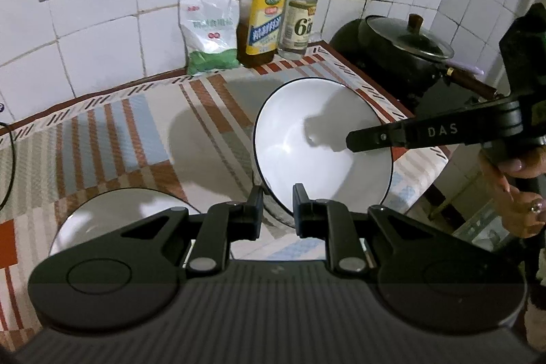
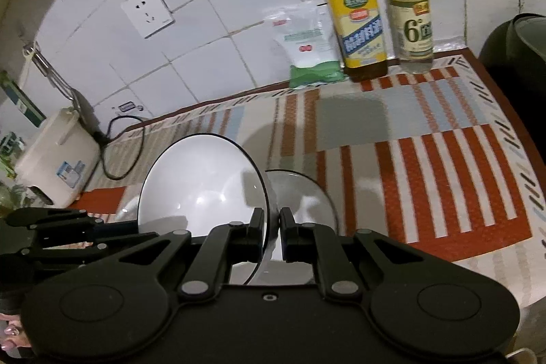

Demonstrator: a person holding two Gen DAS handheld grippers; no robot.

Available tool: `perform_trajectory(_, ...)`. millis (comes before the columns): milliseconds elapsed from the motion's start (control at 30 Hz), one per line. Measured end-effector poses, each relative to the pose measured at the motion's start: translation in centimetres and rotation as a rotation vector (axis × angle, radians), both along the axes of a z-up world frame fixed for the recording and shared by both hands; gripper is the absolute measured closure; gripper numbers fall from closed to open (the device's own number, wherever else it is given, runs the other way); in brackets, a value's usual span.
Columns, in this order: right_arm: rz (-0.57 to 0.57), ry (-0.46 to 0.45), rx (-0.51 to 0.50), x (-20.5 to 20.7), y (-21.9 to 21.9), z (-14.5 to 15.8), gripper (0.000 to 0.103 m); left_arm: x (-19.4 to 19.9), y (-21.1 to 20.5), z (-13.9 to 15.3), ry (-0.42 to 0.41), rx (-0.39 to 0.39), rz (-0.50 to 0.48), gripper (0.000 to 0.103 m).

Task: Organize plates and bowls
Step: 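Carry the bowl over the two stacked bowls and lower it in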

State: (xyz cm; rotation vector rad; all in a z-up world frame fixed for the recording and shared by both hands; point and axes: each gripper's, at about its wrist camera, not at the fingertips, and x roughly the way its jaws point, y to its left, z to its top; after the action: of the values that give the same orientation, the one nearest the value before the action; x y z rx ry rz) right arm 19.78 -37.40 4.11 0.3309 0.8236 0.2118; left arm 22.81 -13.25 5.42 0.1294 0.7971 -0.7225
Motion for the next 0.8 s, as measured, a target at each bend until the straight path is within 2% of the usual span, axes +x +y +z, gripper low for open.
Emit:
perform_trajectory(133,-0.024,-0.054,-0.056,-0.5,0.3,-1.2,0.089,0.5,-1.0,-1.0,-0.003,0.017,-0.001,0.086)
perform_trajectory(300,-0.028,-0.076,-0.123,-0.4,1.0,-2.7,0.089,1.4,-1.2,-2.1,0.027,0.020,-0.005,0.087)
perform_trajectory(467,-0.028,-0.094,-0.162,-0.3,1.3,-3.1,0.089,1.5,-1.7,-2.4,0.008,0.037,-0.009,0.087)
perform_trajectory(633,-0.025,-0.140,-0.305,-0.7,2.7,-3.4,0.089,1.5,-2.4,-3.0,0.027,0.065,-0.022,0.087)
perform_trajectory(800,-0.012,-0.169,-0.392,-1.0,3.3,-3.7,0.089,1.4,-2.7,-3.4,0.024,0.072,-0.023,0.087)
